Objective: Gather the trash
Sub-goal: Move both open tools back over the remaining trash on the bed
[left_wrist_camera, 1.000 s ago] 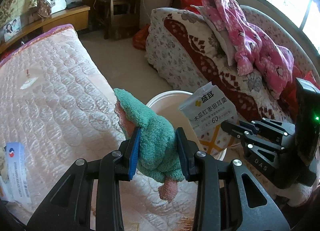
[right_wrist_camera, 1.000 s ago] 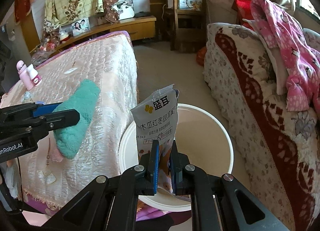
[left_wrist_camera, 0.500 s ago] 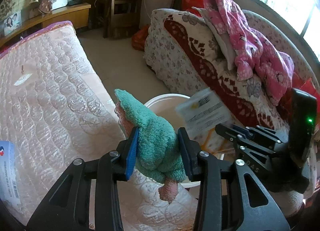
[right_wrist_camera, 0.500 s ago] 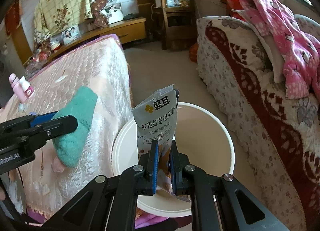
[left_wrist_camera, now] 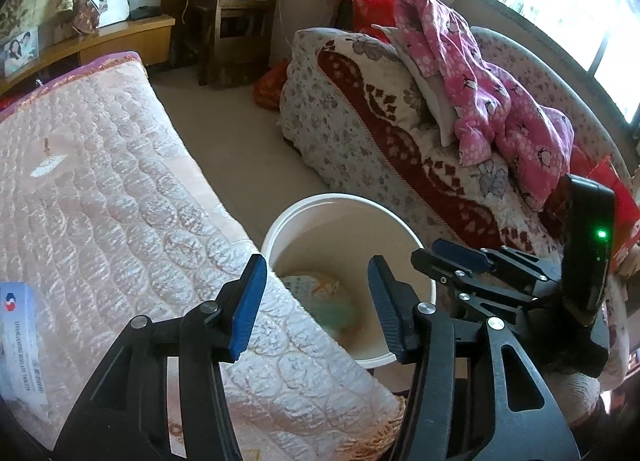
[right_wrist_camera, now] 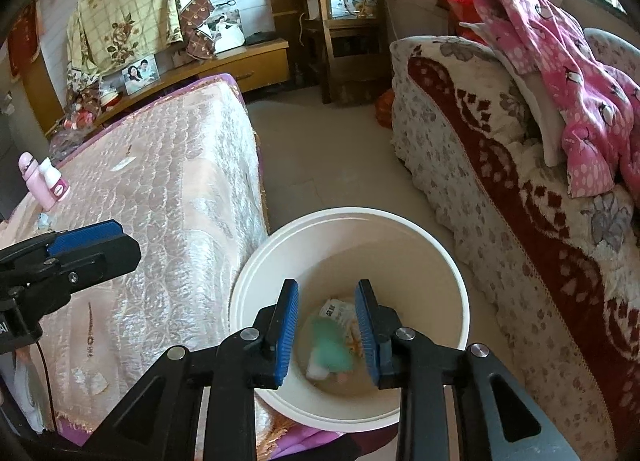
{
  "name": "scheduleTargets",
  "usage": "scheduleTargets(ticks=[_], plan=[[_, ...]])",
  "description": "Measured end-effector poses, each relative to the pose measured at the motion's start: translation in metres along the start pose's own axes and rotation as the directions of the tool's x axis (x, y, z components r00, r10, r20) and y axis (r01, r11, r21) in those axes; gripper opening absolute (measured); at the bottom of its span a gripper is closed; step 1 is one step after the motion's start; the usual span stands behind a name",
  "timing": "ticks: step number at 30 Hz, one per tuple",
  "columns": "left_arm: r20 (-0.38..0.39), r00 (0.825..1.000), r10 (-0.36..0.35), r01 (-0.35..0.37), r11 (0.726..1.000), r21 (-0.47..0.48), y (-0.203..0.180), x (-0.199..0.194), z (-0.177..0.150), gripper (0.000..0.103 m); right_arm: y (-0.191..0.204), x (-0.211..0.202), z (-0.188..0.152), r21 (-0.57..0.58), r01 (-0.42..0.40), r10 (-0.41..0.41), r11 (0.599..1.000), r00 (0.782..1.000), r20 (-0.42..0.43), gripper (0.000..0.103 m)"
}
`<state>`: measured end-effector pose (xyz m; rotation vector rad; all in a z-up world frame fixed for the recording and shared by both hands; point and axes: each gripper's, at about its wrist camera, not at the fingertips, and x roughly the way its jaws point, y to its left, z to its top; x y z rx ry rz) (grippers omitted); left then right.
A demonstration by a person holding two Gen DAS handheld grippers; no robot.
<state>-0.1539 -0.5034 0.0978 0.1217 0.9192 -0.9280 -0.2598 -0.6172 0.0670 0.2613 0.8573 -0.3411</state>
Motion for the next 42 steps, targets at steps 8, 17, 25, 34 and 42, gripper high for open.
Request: scheduleTargets(ticks=[8, 17, 25, 34, 42], plan=[[0.025, 0.999, 0.040, -0.040, 0.999, -0.012, 0.011, -0.020, -0.005, 0.051, 0.019, -0.018, 0.006, -0.029, -0.006, 0.008, 1.000, 0.999, 0.047, 0.041], [0.055, 0.996, 0.072, -0.071, 0.997, -0.028, 0.023, -0.046, -0.013, 0.051, 0.044, -0.029, 0.010, -0.065, -0.012, 0.016, 0.998, 0.998, 0.065, 0.042], [0.096, 0.986, 0.139, -0.137, 0.990, -0.027, 0.037, -0.078, -0.023, 0.051, 0.073, -0.036, 0.010, -0.104, -0.042, 0.050, 0.994, 0.996, 0.077, 0.043], [0.116, 0.962, 0.247, -0.235, 0.966, -0.103, 0.078, -0.117, -0.045, 0.051, 0.124, -0.036, 0.007, -0.156, -0.113, 0.125, 0.981, 0.990, 0.069, 0.047], [0.110, 0.940, 0.322, -0.295, 0.933, -0.205, 0.131, -0.168, -0.075, 0.051, 0.180, -0.030, 0.006, -0.215, -0.212, 0.224, 0.953, 0.974, 0.032, 0.054]])
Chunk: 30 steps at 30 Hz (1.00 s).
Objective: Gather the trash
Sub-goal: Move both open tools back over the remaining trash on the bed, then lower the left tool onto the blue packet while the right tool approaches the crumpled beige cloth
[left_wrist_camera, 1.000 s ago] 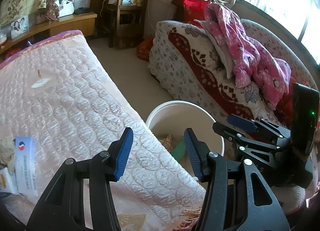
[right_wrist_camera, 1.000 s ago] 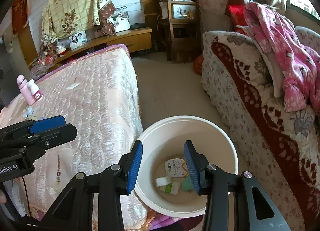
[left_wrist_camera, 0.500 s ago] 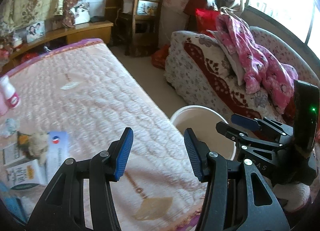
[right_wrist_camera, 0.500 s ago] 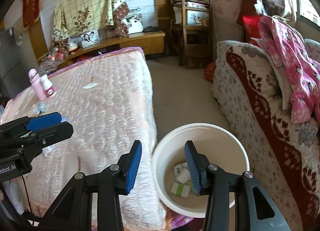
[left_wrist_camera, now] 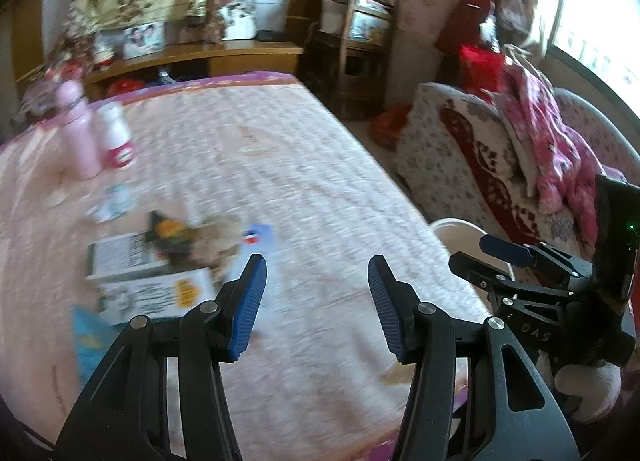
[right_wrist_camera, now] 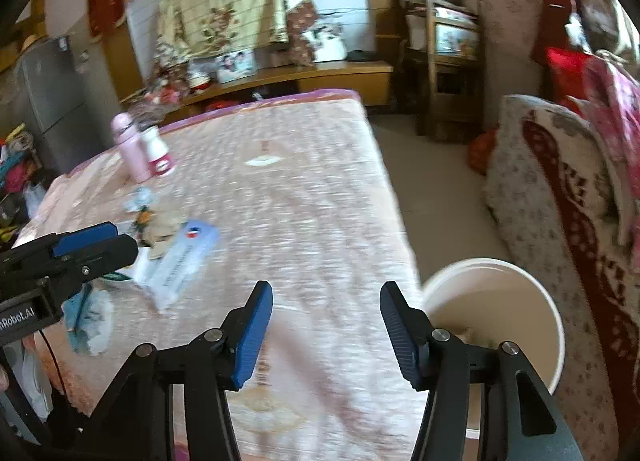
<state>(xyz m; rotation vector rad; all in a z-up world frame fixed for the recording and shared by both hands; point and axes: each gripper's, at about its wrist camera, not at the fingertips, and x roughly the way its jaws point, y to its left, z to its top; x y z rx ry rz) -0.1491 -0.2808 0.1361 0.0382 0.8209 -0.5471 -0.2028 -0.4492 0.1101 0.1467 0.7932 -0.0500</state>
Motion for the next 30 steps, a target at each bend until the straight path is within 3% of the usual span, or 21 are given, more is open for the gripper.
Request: scheduleTargets(ticks=[4, 12, 16, 26, 30], plan=[[-0.007, 1.000, 0.026, -0.027, 0.999, -0.041, 0.036, -0.018, -0.010, 0.051, 0.030, 0.010, 0.003, -0.041, -0.056, 0.055, 0.998, 0.998, -0.018, 0.063], [-0.024, 0.999, 0.045, -0.047, 0.993, -0.104, 0.097, -0.049, -0.041, 0.052, 0.076, 0.033, 0.002, -0.102, -0.136, 0.130, 0.985, 0.989, -0.070, 0.063], [-0.036, 0.999, 0.035, -0.040, 0.990, -0.132, 0.118, -0.057, -0.058, 0.058, 0.094, 0.051, 0.004, -0.102, -0.175, 0.164, 0.979, 0.981, -0.104, 0.064], [-0.108, 0.994, 0.005, -0.019, 0.990, -0.137, 0.150, -0.037, -0.089, 0.063, 0.125, 0.075, 0.015, -0.115, -0.223, 0.206, 0.968, 0.969, -0.139, 0.065], [-0.128, 0.992, 0.000, -0.018, 0.990, -0.140, 0.157, -0.022, -0.091, 0.063, 0.130, 0.080, 0.019, -0.105, -0.247, 0.230, 0.963, 0.962, -0.150, 0.070]])
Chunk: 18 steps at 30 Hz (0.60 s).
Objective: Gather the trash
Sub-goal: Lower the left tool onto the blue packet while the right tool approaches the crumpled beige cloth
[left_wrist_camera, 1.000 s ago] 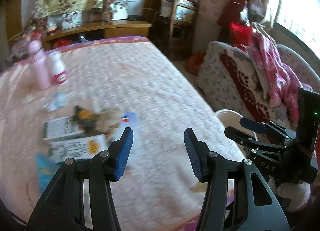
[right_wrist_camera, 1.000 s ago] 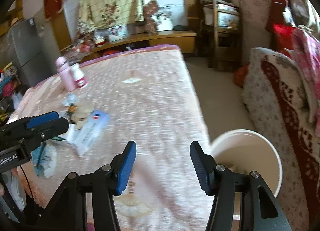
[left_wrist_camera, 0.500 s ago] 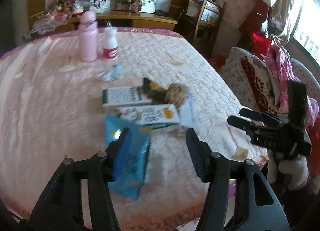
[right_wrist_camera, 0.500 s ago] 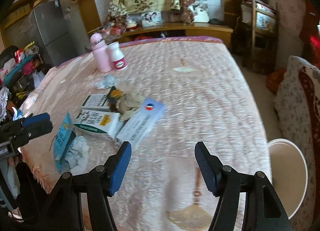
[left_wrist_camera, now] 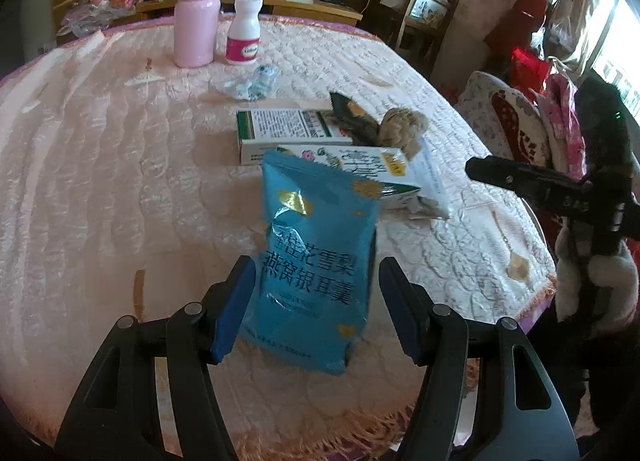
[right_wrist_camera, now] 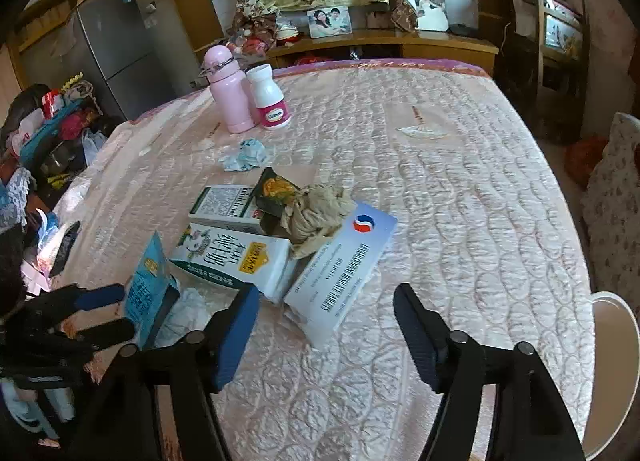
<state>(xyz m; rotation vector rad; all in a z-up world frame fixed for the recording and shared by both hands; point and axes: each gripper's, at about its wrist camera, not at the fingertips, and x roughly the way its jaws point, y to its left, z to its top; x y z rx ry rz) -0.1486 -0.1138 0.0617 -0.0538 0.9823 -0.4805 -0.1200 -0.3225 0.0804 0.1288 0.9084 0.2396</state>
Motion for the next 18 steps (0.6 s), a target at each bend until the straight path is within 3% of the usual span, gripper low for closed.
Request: scheduleTargets(ticks=[15, 18], plan=[[-0.039, 0.999, 0.016, -0.016, 1.000, 0.004, 0.012, 0.031, 0.009, 0.062, -0.002, 0.058, 0.043, 0.029, -0.014, 0.015, 0.999, 0.999, -0.035, 0.071], [-0.036, 0.999, 0.015, -0.015, 1.000, 0.000, 0.015, 0.030, 0.010, 0.053, 0.002, 0.070, 0.047, 0.015, -0.010, 0.011, 1.000, 0.999, -0.038, 0.070]])
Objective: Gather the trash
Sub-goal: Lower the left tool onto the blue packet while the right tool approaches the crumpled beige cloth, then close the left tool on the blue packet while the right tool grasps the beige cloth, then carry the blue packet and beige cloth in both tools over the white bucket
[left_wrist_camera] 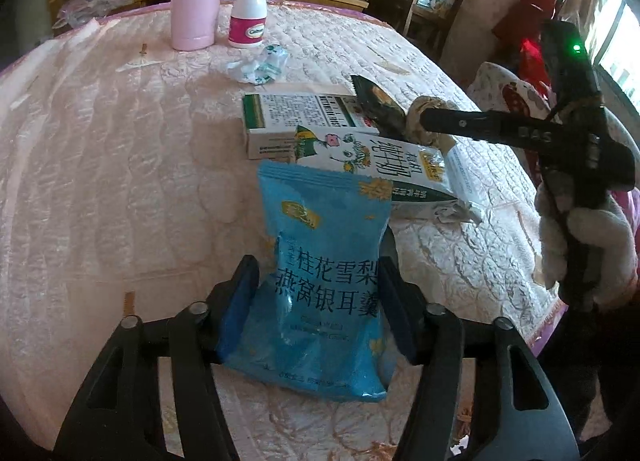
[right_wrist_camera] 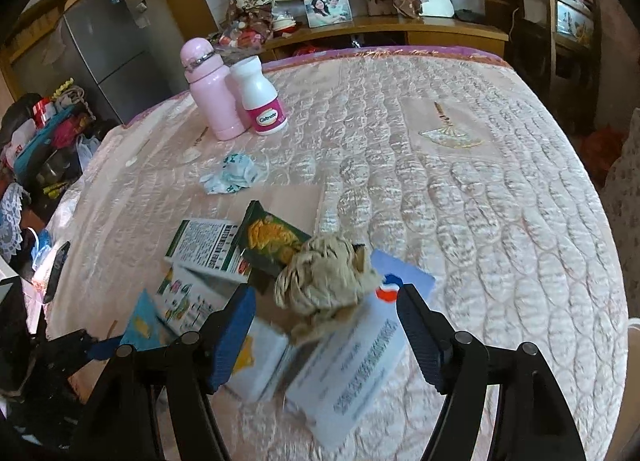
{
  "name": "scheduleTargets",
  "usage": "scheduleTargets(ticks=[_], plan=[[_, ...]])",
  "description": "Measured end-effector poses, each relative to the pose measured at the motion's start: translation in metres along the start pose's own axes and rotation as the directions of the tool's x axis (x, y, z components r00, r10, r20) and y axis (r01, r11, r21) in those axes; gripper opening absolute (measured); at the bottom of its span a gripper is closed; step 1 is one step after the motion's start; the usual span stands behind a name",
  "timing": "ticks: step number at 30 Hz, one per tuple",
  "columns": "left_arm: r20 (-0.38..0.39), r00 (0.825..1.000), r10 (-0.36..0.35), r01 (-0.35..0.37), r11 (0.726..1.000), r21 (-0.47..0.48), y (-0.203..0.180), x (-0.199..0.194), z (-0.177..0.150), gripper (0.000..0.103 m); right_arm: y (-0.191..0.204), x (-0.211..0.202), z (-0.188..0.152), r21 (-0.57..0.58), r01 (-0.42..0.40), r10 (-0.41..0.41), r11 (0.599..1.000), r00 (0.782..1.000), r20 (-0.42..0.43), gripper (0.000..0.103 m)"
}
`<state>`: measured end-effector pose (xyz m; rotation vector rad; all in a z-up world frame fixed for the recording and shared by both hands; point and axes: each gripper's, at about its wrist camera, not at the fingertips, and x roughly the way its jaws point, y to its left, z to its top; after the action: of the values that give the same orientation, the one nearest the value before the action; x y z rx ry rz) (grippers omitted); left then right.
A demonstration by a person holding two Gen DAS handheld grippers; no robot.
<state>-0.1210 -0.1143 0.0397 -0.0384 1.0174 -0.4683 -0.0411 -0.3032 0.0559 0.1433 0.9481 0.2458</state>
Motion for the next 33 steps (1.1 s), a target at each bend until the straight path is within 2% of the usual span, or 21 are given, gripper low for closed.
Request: scheduleTargets(ticks=[2, 3, 5, 11, 15, 33], plan=[[0.003, 1.000, 0.015, -0.015, 1.000, -0.004, 0.002, -0.002, 0.000, 0.040, 0.000, 0.004, -0.001, -0.001, -0.001, 0.001, 1.000, 1.000, -0.004, 0.049], [0.006, 1.000, 0.020, -0.020, 1.000, -0.007, 0.003, -0.004, 0.001, 0.035, -0.001, 0.005, -0.001, 0.006, -0.011, 0.011, 1.000, 1.000, -0.009, 0.035], [0.011, 1.000, 0.014, -0.014, 1.000, -0.027, 0.007, -0.011, 0.002, 0.033, -0.003, -0.002, -0.004, 0.019, -0.030, 0.029, 0.999, 1.000, 0.012, 0.031], [0.090, 0.995, 0.032, -0.030, 0.999, -0.025, 0.001, -0.041, 0.011, 0.032, -0.004, -0.042, -0.011, -0.013, -0.040, 0.041, 0.999, 0.996, 0.080, 0.030], [0.115, 0.993, 0.031, -0.030, 1.000, -0.007, -0.012, -0.050, 0.018, 0.032, -0.006, -0.066, -0.018, -0.028, -0.039, 0.042, 0.999, 0.994, 0.099, 0.030], [0.148, 0.989, 0.007, -0.026, 0.992, 0.121, -0.110, -0.034, 0.049, 0.032, -0.059, -0.134, -0.057, 0.008, 0.075, -0.076, 0.997, 0.987, 0.140, 0.030]])
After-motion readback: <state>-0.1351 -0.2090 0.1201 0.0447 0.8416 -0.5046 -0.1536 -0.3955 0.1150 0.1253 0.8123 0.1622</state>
